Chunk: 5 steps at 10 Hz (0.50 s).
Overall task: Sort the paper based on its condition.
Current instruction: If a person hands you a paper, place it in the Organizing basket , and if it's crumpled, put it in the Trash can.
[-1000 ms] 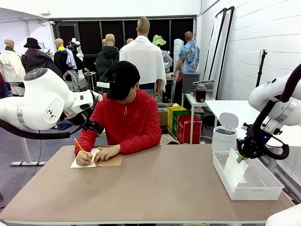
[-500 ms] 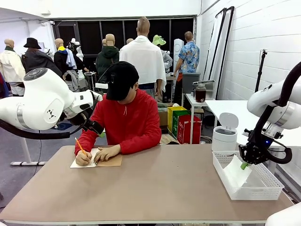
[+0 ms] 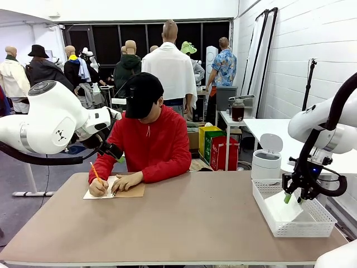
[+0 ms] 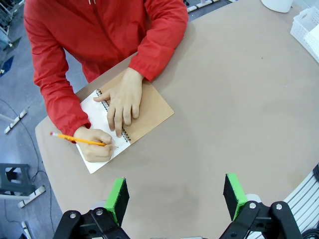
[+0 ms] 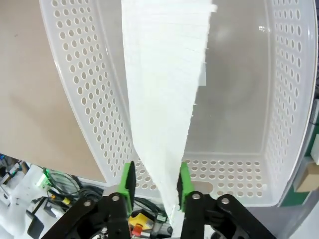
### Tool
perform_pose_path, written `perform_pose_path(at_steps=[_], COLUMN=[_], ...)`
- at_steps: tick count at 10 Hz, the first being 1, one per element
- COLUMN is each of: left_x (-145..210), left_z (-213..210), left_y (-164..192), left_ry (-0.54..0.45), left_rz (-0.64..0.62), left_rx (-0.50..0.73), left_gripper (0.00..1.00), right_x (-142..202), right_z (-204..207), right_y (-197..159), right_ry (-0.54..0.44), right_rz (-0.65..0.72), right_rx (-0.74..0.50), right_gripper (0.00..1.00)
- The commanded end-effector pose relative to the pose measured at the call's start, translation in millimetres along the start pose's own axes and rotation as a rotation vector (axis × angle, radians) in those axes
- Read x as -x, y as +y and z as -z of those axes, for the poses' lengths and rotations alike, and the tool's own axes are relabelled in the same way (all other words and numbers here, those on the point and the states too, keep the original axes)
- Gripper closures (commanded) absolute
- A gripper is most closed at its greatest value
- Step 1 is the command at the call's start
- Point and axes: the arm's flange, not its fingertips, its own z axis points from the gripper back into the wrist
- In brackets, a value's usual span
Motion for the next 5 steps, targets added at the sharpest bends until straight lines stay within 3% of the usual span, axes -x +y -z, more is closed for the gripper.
perform_pose_path(at_steps=[1, 5], left_x=[0, 0], left_z=[0, 0], left_y=[0, 0], left_ry=[-0.005, -0.005], left_rz=[-0.001, -0.001], left_rx=[-0.001, -0.001], left_gripper=[0.00, 0.00], right_x=[-2, 1], right_z=[1, -19], right_y=[2, 13], right_ry=[-0.009, -0.028], right_rz=[0.021, 0.047], right_rx=[0.047, 0.110], right_gripper=[0.00, 0.00])
